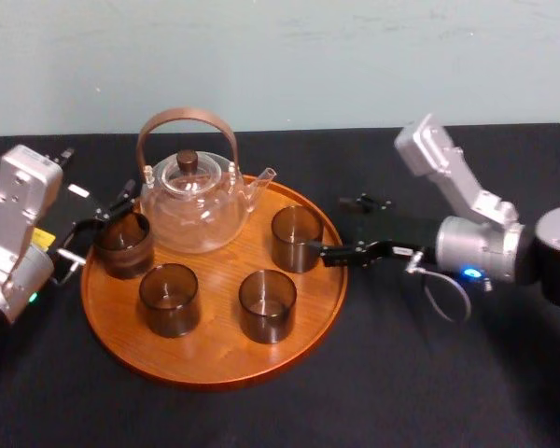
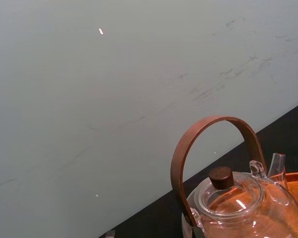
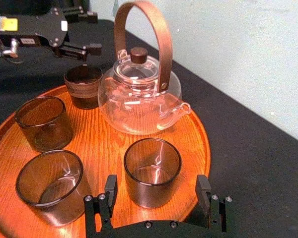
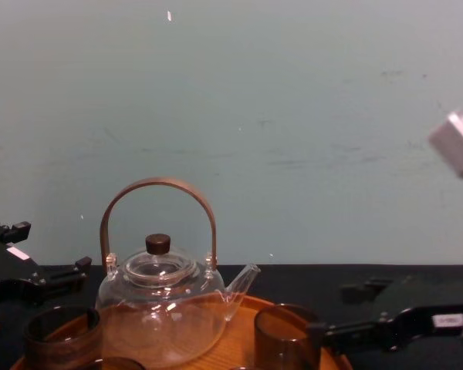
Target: Pick up the glass from the table and place it on the tray.
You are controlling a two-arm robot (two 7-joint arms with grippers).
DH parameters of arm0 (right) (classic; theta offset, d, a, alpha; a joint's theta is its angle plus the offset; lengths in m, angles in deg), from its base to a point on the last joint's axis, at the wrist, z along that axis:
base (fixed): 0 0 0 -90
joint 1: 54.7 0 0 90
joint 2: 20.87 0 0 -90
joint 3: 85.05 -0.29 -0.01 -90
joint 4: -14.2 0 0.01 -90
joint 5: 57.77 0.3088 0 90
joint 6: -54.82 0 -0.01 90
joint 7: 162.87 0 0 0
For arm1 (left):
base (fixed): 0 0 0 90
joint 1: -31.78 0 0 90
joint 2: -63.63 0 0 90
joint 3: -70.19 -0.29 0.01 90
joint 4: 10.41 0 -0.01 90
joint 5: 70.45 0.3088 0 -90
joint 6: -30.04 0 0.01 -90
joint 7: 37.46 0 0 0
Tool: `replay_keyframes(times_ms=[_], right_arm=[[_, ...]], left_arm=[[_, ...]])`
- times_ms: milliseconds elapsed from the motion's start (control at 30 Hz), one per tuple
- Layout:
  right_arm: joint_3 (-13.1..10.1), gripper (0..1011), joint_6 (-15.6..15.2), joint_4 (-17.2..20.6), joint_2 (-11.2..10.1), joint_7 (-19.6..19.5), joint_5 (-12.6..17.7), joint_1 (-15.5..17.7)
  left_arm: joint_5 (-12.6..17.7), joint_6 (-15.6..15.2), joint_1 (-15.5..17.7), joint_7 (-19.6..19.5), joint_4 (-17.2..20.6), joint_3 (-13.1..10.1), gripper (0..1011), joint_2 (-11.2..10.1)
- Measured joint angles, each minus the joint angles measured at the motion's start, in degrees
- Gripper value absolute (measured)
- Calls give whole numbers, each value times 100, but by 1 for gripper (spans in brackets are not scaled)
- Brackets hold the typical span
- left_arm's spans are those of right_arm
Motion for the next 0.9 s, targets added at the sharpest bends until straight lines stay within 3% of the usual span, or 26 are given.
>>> replay_keyframes(times_ms=[200, 467, 633, 900], right_arm=[[-237, 1002, 195, 460, -394, 51, 264, 311], [-517, 1002, 381, 774, -677, -109, 496, 644], [-759, 1002, 556, 895, -662, -516, 537, 882], [-1259, 1002, 847, 1022, -353, -1484, 473, 1332]], left_arm=[[0, 0, 0, 0, 0, 0, 1001, 0], [0, 0, 0, 0, 0, 0, 1001, 0], [0, 0, 0, 0, 0, 0, 1001, 0], [0, 0, 0, 0, 0, 0, 1001, 0]])
